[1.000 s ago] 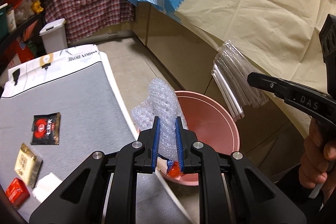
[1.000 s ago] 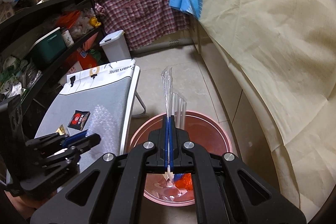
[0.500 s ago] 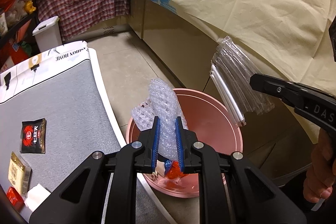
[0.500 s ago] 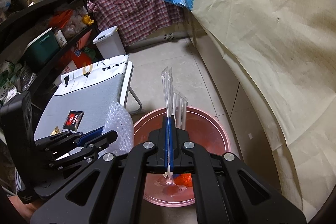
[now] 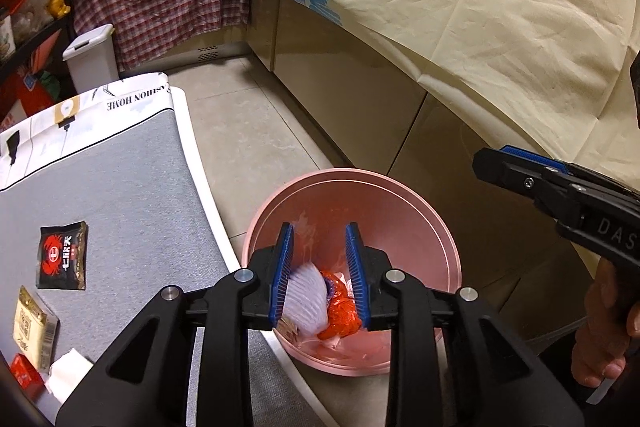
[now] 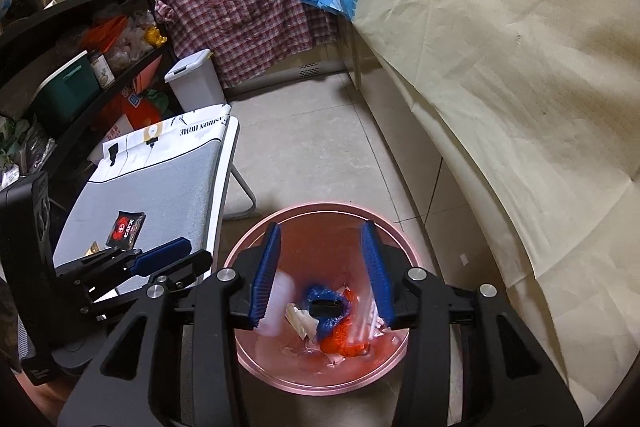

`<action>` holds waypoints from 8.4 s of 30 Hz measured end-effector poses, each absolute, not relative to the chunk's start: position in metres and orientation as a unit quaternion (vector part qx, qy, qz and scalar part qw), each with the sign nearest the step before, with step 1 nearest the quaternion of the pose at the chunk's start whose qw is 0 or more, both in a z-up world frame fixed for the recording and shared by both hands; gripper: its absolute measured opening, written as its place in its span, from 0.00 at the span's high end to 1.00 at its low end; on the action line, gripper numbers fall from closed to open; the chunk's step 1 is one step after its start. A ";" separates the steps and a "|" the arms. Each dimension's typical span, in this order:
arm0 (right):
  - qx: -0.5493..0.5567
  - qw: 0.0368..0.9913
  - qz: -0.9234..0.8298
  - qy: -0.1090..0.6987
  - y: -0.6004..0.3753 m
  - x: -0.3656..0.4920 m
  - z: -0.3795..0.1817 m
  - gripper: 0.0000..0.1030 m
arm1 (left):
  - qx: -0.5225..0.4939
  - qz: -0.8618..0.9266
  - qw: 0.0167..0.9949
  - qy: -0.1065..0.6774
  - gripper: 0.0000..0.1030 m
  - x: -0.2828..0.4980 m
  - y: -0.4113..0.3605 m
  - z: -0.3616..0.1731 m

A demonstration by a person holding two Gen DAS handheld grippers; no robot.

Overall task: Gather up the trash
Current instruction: 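Open the left tool to drop the bubble wrap while the right tool drops the straws, then move both open tools back toward the black and cream packets on the table, then grasp the cream tissue packet with the left tool while the right tool grasps the black snack packet, then lift and carry both packets over the pink bin with both tools, then open the left tool to drop the tissue packet while the right tool drops the snack packet, then move both open tools back toward the red box and white paper bag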

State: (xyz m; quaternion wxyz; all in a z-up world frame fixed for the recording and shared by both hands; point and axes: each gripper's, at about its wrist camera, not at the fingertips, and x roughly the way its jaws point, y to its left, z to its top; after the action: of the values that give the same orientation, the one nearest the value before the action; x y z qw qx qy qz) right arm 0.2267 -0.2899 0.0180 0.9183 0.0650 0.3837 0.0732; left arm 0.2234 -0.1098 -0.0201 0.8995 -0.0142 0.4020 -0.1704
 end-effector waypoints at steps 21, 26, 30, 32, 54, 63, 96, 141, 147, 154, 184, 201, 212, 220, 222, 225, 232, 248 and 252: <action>0.023 0.932 0.119 0.340 -0.247 0.203 0.037 0.58 | -0.024 -0.102 0.926 0.362 0.74 0.163 0.032 0.039; 0.026 0.927 0.153 0.340 -0.227 0.198 0.040 0.58 | -0.018 -0.059 0.930 0.362 0.74 0.145 0.095 0.045; 0.036 0.921 0.181 0.343 -0.208 0.197 0.041 0.58 | -0.029 -0.025 0.930 0.366 0.74 0.141 0.140 0.041; 0.038 0.917 0.196 0.344 -0.195 0.199 0.040 0.58 | -0.041 -0.016 0.930 0.365 0.74 0.141 0.154 0.036; -0.040 0.871 0.320 0.370 -0.067 0.269 -0.002 0.77 | -0.042 -0.029 0.905 0.423 0.47 0.170 0.170 -0.041; -0.060 0.853 0.339 0.392 -0.035 0.298 -0.028 0.76 | -0.052 -0.041 0.890 0.451 0.36 0.190 0.167 -0.059; -0.166 0.794 0.399 0.428 0.033 0.328 -0.088 1.00 | -0.044 -0.042 0.868 0.493 0.47 0.203 0.176 -0.080; -0.105 0.823 0.397 0.393 0.017 0.311 -0.039 1.00 | -0.042 -0.014 0.887 0.460 0.47 0.193 0.185 -0.055; -0.104 0.834 0.390 0.377 0.006 0.296 -0.019 1.00 | -0.041 -0.008 0.895 0.443 0.47 0.185 0.182 -0.041; -0.105 0.846 0.377 0.363 -0.014 0.276 0.006 1.00 | -0.036 -0.003 0.905 0.423 0.47 0.174 0.174 -0.025; -0.021 0.917 0.255 0.305 -0.177 0.168 0.079 1.00 | -0.045 -0.048 0.936 0.346 0.47 0.123 0.105 0.043; 0.053 0.932 0.163 0.320 -0.255 0.178 0.056 1.00 | -0.027 -0.120 0.922 0.367 0.47 0.120 0.007 0.027; 0.083 0.929 0.117 0.340 -0.277 0.192 0.040 1.00 | -0.042 -0.133 0.911 0.389 0.47 0.163 -0.056 0.011; 0.085 0.928 0.090 0.352 -0.290 0.200 0.031 1.00 | -0.040 -0.132 0.908 0.395 0.47 0.193 -0.081 0.005; 0.085 0.928 0.088 0.352 -0.291 0.202 0.030 1.00 | -0.038 -0.135 0.907 0.396 0.47 0.199 -0.086 0.004; 0.077 0.929 0.080 0.353 -0.291 0.204 0.028 1.00 | -0.034 -0.140 0.905 0.399 0.47 0.206 -0.092 0.000; 0.067 0.927 0.069 0.362 -0.290 0.211 0.023 1.00 | -0.032 -0.151 0.900 0.407 0.46 0.223 -0.106 -0.008; 0.061 0.924 0.042 0.374 -0.294 0.214 0.016 0.56 | -0.039 -0.162 0.893 0.418 0.41 0.238 -0.113 -0.012; 0.057 0.928 0.046 0.365 -0.292 0.212 0.019 0.56 | -0.037 -0.161 0.898 0.408 0.41 0.230 -0.105 -0.003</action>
State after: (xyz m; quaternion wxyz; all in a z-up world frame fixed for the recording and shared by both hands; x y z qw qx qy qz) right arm 0.2118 -0.2919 0.0187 0.9281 0.0571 0.3651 0.0460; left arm 0.2302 -0.1053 -0.0034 0.8980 -0.0368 0.4081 -0.1606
